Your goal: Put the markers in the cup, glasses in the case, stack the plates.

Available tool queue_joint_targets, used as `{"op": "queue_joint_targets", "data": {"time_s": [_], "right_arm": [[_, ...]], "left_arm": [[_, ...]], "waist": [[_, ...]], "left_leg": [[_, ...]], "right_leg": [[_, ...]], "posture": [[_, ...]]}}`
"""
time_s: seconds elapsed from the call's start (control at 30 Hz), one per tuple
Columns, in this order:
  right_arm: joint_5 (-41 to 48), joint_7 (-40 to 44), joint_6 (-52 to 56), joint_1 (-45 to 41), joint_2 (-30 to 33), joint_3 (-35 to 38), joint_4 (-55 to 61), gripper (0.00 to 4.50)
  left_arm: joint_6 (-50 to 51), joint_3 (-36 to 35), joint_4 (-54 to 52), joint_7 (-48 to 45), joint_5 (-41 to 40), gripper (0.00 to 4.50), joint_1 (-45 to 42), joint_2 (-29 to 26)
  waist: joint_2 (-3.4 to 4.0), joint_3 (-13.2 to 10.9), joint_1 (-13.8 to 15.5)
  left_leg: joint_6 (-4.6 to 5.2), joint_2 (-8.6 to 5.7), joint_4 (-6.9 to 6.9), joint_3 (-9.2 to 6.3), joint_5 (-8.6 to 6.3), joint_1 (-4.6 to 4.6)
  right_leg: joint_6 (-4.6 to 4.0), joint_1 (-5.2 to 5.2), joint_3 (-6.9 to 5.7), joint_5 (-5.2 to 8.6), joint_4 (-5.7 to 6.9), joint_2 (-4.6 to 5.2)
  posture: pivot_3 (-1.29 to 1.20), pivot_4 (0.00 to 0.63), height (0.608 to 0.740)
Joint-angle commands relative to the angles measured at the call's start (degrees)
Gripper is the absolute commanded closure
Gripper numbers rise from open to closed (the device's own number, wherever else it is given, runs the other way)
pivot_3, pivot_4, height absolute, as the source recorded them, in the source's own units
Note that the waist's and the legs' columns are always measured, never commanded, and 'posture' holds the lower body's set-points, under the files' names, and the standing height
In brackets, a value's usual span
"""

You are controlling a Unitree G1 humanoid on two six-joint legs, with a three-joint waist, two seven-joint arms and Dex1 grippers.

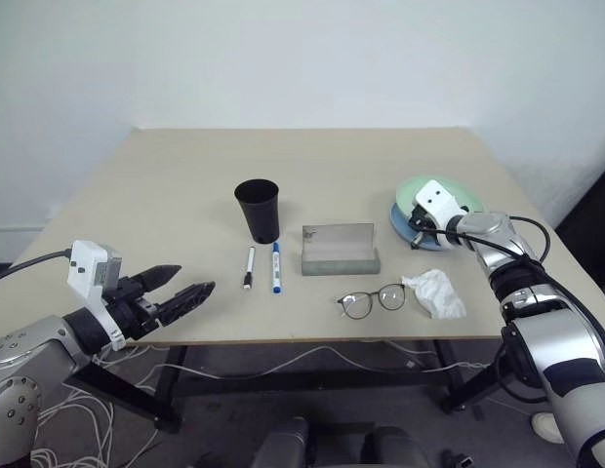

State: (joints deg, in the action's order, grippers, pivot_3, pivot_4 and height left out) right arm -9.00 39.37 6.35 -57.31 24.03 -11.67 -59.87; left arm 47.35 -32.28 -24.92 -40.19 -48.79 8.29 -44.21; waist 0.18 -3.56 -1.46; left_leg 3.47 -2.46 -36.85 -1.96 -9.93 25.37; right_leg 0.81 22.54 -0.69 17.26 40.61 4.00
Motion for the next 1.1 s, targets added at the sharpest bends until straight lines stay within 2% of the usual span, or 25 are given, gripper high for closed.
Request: {"op": "queue_joint_targets", "data": {"time_s": [0.03,0.23,0.27,0.33,0.5,0.6,0.77,0.97,1.1], "right_arm": [[-0.6,0.2,-2.3,-2.6,-0.2,0.3,-0.7,4.49],[-1.3,-0.2,-3.6,-3.0,-0.6,0.0,-2.0,4.49],[-1.6,-0.4,-3.8,-3.0,-0.6,-0.1,-2.1,4.03],[-2.3,-1.1,-4.1,-3.1,-0.3,-0.3,-2.4,3.60],[-2.4,-0.6,-3.8,-3.1,0.0,0.3,-2.2,1.89],[-1.1,1.1,-3.0,-3.4,1.0,1.4,-0.5,1.89],[4.8,14.7,4.4,-0.5,5.5,4.5,11.0,1.89],[13.9,33.8,17.9,11.5,16.2,5.3,34.8,1.89],[19.5,40.4,25.8,19.0,22.9,6.6,45.6,1.89]], "left_arm": [[-0.5,-1.6,-1.6,-0.1,-1.3,0.00,-0.5,-0.7],[-0.6,-1.8,-1.4,-0.1,-1.5,0.00,-0.5,-1.1],[-0.7,-1.8,-1.4,-0.1,-1.5,0.00,-0.5,-1.1],[-0.7,-1.9,-1.3,-0.2,-1.5,0.00,-0.6,-1.2],[-0.6,-1.6,-1.1,-0.1,-1.5,0.00,-1.0,-1.6],[-0.5,-1.5,-1.1,0.0,-1.6,0.00,-1.3,-1.7],[-0.5,-1.7,-1.1,0.0,-2.1,0.00,-1.6,-2.4],[-1.8,-0.7,-0.4,-1.2,-0.9,0.00,-3.2,-3.7],[-4.4,-0.3,-0.5,-5.1,-0.3,0.00,-3.8,-5.1]], "waist": [[0.00,0.0,0.0],[0.01,0.0,0.1],[0.01,0.0,0.0],[0.01,0.0,0.0],[0.01,0.0,0.0],[0.01,0.0,0.0],[0.03,0.0,0.1],[-0.02,0.0,0.7],[0.05,0.0,0.5]], "left_leg": [[0.00,0.00,0.00,0.00,0.00,-0.01],[-0.03,-0.01,0.00,-0.01,0.02,-0.02],[-0.04,-0.01,0.01,-0.01,0.02,-0.03],[-0.05,-0.01,0.03,-0.01,0.03,-0.04],[-0.07,-0.01,0.08,0.00,0.04,-0.10],[-0.06,-0.01,0.09,0.00,0.04,-0.10],[-0.06,-0.01,0.09,0.00,0.04,-0.10],[-0.02,0.01,0.09,-0.16,0.01,-0.10],[0.01,0.00,0.08,-0.09,-0.01,-0.07]], "right_leg": [[0.00,0.00,0.00,0.00,0.00,-0.01],[-0.01,0.00,0.01,-0.01,0.02,-0.02],[-0.01,0.00,0.01,-0.01,0.02,-0.02],[-0.01,0.00,0.01,-0.01,0.03,-0.02],[-0.02,-0.01,0.02,-0.01,0.03,-0.02],[-0.02,-0.01,0.03,-0.01,0.03,-0.01],[-0.01,-0.01,0.03,-0.01,0.02,0.01],[-0.02,-0.10,0.02,0.01,-0.04,0.15],[-0.15,-0.07,0.05,0.10,-0.04,0.31]], "posture": [[0.00,0.000,0.696],[0.00,0.000,0.696],[0.00,0.000,0.696],[0.00,0.000,0.696],[0.00,0.000,0.696],[0.00,0.000,0.696],[0.00,0.000,0.696],[0.00,0.000,0.696],[0.00,0.000,0.696]]}}
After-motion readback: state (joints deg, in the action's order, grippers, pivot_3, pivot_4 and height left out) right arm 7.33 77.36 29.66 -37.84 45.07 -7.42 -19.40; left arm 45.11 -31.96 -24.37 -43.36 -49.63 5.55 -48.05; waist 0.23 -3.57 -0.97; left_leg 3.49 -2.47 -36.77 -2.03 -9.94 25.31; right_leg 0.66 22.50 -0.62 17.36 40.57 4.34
